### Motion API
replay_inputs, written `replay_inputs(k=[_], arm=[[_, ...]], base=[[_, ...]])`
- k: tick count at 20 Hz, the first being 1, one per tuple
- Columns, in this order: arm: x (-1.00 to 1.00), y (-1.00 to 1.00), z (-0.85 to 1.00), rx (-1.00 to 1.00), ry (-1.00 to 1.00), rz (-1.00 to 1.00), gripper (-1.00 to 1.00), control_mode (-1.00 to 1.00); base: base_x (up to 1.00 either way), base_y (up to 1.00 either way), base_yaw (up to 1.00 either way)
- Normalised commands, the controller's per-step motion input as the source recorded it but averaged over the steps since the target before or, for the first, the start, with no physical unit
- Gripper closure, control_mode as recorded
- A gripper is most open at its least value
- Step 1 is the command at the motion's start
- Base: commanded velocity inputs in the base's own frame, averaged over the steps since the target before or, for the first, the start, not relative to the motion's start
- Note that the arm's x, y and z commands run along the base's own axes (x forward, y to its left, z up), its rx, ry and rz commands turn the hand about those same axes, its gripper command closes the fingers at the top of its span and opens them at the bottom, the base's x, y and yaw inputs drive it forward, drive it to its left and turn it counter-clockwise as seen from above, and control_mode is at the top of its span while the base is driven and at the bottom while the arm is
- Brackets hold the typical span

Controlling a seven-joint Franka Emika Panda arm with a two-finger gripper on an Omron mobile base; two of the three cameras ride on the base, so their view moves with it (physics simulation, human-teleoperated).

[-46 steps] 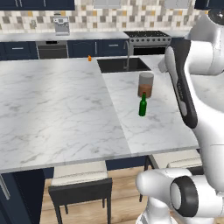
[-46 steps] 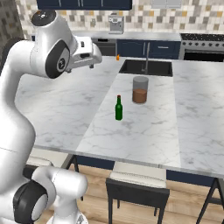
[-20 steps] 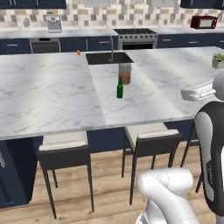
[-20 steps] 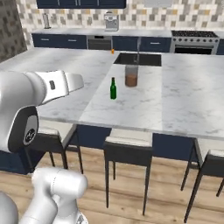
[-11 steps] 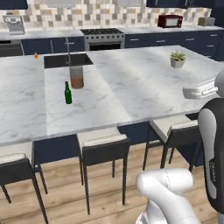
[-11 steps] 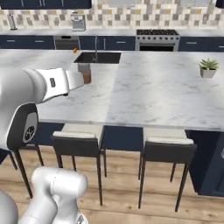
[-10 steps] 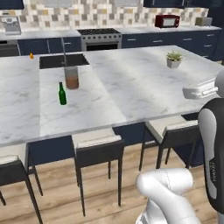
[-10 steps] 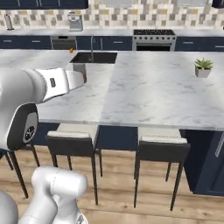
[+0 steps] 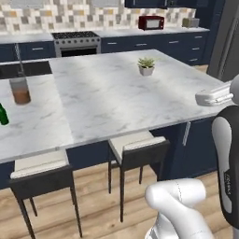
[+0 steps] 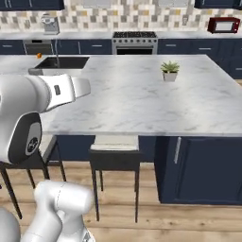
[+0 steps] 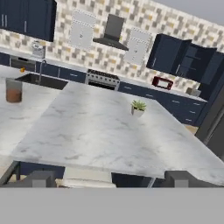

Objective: Open the cabinet directly in front. Then move the beer and the mug to the dining counter with the jar on it.

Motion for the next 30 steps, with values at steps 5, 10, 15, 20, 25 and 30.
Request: replay_inputs(k=[5, 10, 15, 20, 25, 30], arm=[[0.00, 0.00, 0.00, 0.00, 0.00, 0.00, -1.00, 1.00], [0.00, 0.00, 0.00, 0.00, 0.00, 0.00, -1.00, 1.00], [0.00, 0.00, 0.00, 0.00, 0.00, 0.00, -1.00, 1.00], [0.00, 0.00, 0.00, 0.00, 0.00, 0.00, -1.00, 1.00], [0.00, 0.00, 0.00, 0.00, 0.00, 0.00, -1.00, 1.00], [0.00, 0.00, 0.00, 0.00, 0.00, 0.00, -1.00, 1.00]], base=[[0.68, -1.00, -0.09], [0.81, -1.00, -0.04], [0.74, -1.00, -0.06], [0.09, -1.00, -0.12], [0.19, -1.00, -0.11], [0.29, -1.00, -0.09]])
